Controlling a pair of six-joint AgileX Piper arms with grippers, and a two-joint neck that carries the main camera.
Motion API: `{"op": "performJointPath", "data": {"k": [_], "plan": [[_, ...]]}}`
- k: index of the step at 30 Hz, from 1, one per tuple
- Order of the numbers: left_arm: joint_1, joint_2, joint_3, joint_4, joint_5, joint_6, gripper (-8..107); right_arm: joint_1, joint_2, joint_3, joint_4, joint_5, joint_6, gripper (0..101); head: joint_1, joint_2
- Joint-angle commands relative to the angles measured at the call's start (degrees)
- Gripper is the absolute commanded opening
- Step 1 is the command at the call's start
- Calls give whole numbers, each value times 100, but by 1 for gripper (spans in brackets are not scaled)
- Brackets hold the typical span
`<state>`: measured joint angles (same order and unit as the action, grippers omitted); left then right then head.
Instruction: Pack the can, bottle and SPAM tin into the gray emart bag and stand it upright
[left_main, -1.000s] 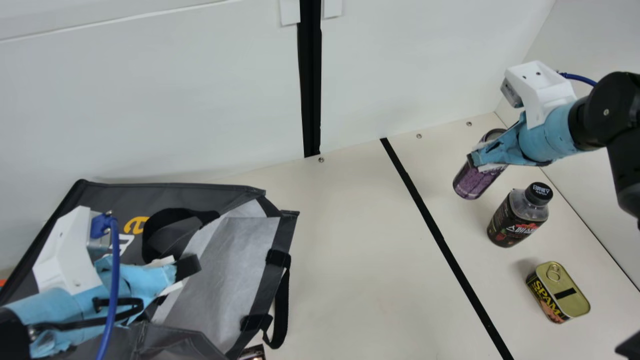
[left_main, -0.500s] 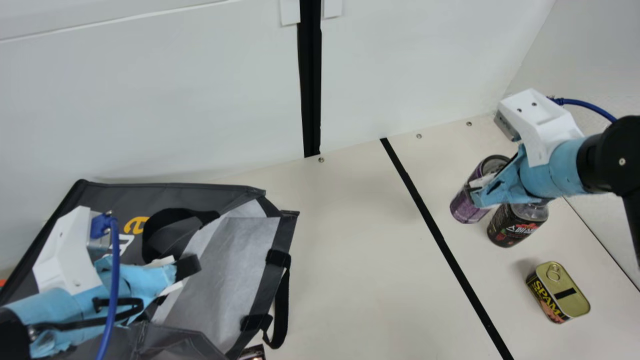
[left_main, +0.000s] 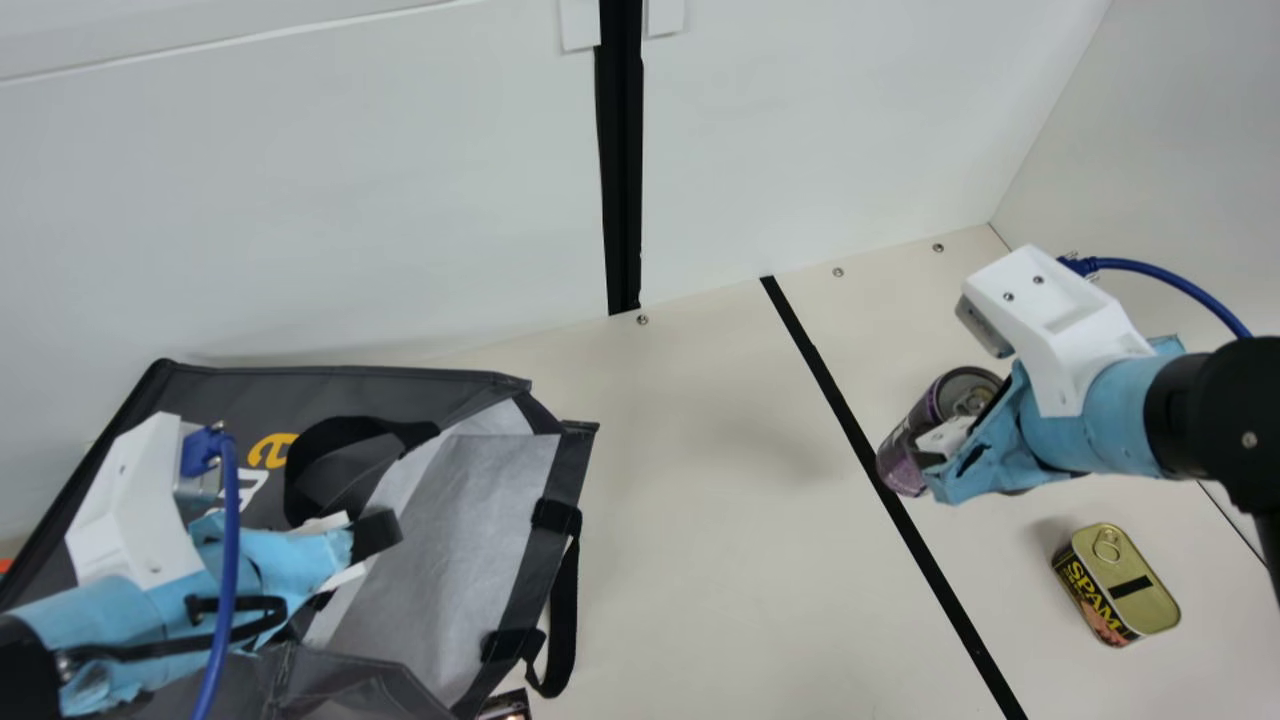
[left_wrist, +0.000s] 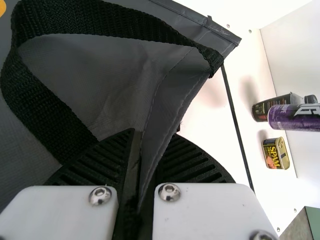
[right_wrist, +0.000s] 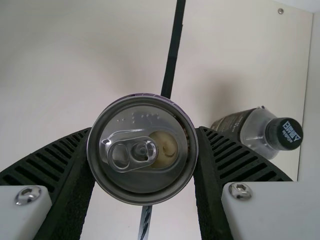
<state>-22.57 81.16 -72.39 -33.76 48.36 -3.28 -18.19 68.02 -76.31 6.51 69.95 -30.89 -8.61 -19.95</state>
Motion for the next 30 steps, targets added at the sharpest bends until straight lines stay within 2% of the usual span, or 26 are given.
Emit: {"op": "performJointPath", "data": {"k": [1,12,30], "plan": [[0,0,0,0,0,0,-8,121,-66,62,-50,-5,34,0,-139,-5],[0,0,0,0,0,0,-8,764,-330,364,-63,-5,-5,0,-139,-5],[0,0,0,0,0,0,-8,1566,-498,718,317,-5,-356,0,-139,-5]]}}
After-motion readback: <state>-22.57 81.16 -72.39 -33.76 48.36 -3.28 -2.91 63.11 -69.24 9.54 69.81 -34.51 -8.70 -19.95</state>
